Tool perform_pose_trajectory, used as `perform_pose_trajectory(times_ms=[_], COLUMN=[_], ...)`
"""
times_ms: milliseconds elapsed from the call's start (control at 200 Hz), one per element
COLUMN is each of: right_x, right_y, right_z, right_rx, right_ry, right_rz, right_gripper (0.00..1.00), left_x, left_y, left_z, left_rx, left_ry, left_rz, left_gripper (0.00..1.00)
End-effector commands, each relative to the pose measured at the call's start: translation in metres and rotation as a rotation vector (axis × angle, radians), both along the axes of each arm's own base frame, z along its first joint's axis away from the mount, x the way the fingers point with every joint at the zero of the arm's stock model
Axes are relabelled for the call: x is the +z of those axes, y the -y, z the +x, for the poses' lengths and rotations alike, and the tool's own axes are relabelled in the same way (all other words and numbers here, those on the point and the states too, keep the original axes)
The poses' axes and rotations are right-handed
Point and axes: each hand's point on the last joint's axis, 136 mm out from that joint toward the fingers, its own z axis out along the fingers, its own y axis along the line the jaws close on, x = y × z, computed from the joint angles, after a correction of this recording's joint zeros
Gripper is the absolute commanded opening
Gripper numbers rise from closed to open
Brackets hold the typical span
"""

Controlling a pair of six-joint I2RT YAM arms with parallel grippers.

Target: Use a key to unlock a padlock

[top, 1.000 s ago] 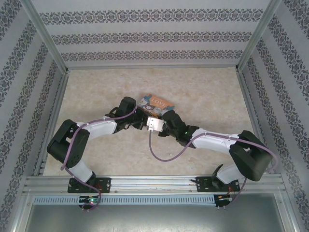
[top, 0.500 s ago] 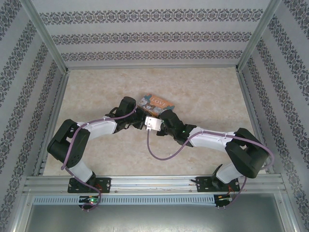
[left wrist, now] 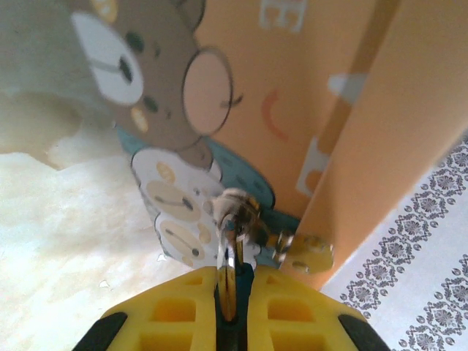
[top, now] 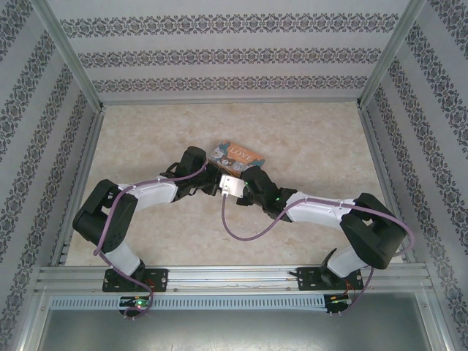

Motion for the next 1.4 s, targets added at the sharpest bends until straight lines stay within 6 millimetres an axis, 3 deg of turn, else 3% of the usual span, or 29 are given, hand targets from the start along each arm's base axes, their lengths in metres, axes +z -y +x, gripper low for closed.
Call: perform_pose_trajectory(times_ms=[0,320,640,1079,1394], right_x=[0.013,0.016,-0.002,-0.033,-0.047], right_y=[-0.009,-0.011,-0.01,-0.002,0.008], right_z=[0.004,0.002,-0.001,-0.001,-0.009], right_rx=[-0.047,-0.219,-0.356,-0.432,-0.466], right_ry=[0.004,-0.179,-0.36,-0.399,-0.432], right_rz=[0.104,0.406,0.64,0.655,0.644], right_gripper=[0.0,0.0,0.0,0.0,0.0], left_x=[0.01,0.005,-0.017,-0.035,-0.024], left_y=[0.014,0.013,0.002,-0.009,-0.024], left_z=[-0.005,-0.006,-0.01,-0.01,-0.007], left_rx=[-0.046,-0.047,-0.03,0.006,0.002], left_ry=[0.019,0.012,-0.013,-0.033,0.029], left_rz=[-0.064,-0.055,0.024,0.082,0.153], left_gripper=[0.0,0.0,0.0,0.0,0.32])
